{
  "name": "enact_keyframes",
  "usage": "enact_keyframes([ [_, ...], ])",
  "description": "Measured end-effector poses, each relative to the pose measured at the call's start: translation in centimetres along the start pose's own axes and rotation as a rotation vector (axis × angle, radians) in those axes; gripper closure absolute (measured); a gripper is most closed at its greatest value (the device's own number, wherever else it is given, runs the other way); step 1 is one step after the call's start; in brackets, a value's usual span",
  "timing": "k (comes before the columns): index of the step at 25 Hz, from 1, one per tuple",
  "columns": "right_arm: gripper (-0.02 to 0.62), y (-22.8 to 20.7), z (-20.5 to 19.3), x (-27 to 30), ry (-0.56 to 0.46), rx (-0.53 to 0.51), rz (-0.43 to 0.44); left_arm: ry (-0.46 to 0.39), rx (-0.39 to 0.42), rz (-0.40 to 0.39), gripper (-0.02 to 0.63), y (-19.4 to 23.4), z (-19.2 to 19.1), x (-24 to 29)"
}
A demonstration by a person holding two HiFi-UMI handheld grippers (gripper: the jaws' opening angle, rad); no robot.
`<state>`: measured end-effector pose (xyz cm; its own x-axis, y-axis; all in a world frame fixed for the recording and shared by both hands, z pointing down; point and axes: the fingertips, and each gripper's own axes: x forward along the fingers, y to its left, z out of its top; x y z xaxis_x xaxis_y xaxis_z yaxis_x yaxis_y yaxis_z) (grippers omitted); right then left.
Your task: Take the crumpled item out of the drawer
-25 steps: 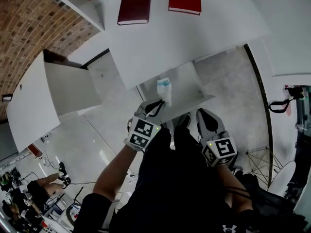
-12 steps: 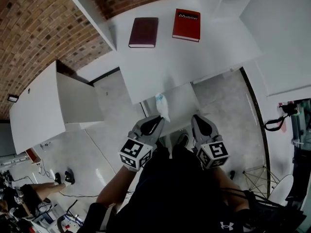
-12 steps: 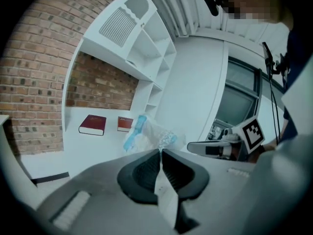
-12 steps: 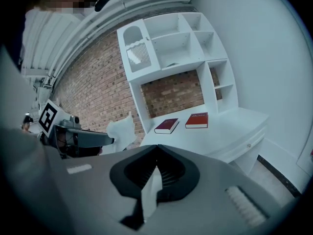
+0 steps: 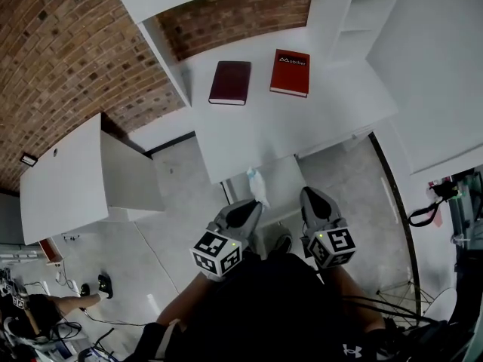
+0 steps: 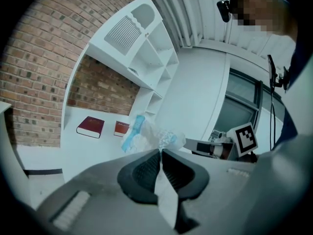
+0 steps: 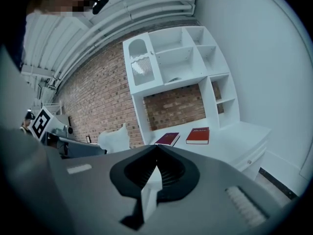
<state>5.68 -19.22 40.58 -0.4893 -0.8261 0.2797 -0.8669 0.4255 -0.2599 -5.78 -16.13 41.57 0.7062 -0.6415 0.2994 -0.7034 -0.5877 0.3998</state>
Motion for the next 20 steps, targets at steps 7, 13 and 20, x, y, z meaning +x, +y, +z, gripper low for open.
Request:
enact_keyframes([
  [7,0.592,-0.8,3.9,-0.7,-0.092,-0.107,-0.028,-0.065,0.059,0.009,0.588,-0.4,3.3,0.1],
  [13,0.592,-1.2,9.5,-0.6,-0.208,-0.189,-0.036,-0.159,0.141,0.05,0.588,0.9,9.0,-0.8],
  [20,0.594,-1.7,15.0,-0.3,-0.309,-0.244,-0.04,-0.261,0.157,0.044,0.588,1.1,13.5,-1.2],
])
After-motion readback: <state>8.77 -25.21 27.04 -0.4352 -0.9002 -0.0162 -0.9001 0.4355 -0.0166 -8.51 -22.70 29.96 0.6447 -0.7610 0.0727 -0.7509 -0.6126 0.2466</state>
